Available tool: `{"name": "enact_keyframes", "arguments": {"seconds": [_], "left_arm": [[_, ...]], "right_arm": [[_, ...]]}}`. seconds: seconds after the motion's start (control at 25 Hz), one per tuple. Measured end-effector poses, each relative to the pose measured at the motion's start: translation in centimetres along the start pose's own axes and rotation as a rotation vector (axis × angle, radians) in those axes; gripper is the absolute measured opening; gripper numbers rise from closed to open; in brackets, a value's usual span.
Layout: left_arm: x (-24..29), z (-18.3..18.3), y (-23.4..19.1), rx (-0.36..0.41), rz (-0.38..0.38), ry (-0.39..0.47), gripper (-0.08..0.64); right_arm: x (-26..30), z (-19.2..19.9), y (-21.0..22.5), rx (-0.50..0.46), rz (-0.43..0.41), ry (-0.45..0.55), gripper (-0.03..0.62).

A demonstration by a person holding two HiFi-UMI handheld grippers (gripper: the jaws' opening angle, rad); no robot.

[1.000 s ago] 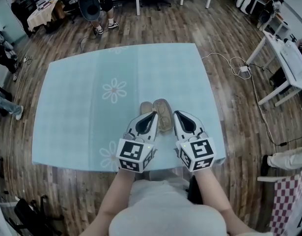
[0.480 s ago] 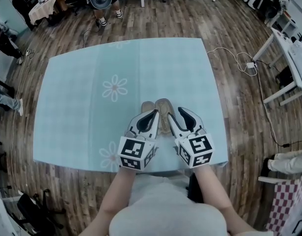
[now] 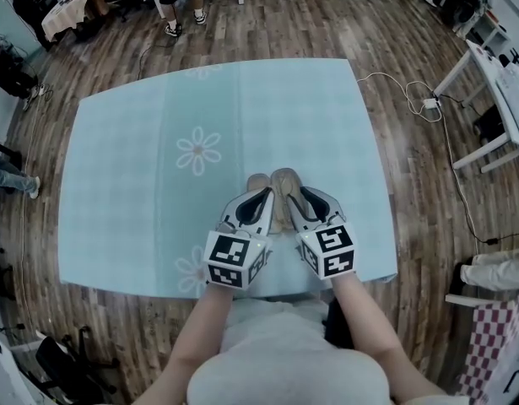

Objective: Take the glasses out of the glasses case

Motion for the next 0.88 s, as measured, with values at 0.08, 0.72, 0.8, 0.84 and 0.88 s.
{"name": "enact_keyframes", "arguments": {"seconds": [0.08, 0.72, 0.8, 0.84, 0.88], "left_arm": [[0.4, 0.1, -0.3, -0.006, 0.002, -0.01, 0.008], [1.3, 1.7, -3.6, -0.049, -0.013, -0.066, 0.008], [1.2, 1.8, -4.1, -0.054, -0.014, -0.072, 0.008], [1.2, 1.9, -4.2, -0.056, -0.013, -0.075, 0.008], [1.2, 1.9, -4.4, -0.058, -0.012, -0.078, 0.008]], "right_arm": [[0.6, 0.8, 0.1, 0.006, 0.008, -0.03, 0.127], [5.9, 6.6, -0.3, 0.042, 0.036, -0.269, 0.103], [6.3, 7.2, -0.3, 0.029, 0.05, -0.3, 0.103], [6.4, 7.5, -0.2, 0.024, 0.059, -0.316, 0.101], [6.5, 7.7, -0.1, 0.023, 0.065, -0.329, 0.1]]}}
Point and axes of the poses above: the fingertips, and each gripper's own axes: x forward along the fingers, y to its right, z out of its underside, the point moved 3 cm from there along -x, backward along the fingers, and after that the axes turned 7 degrees about -x, right-handed, at the moved point
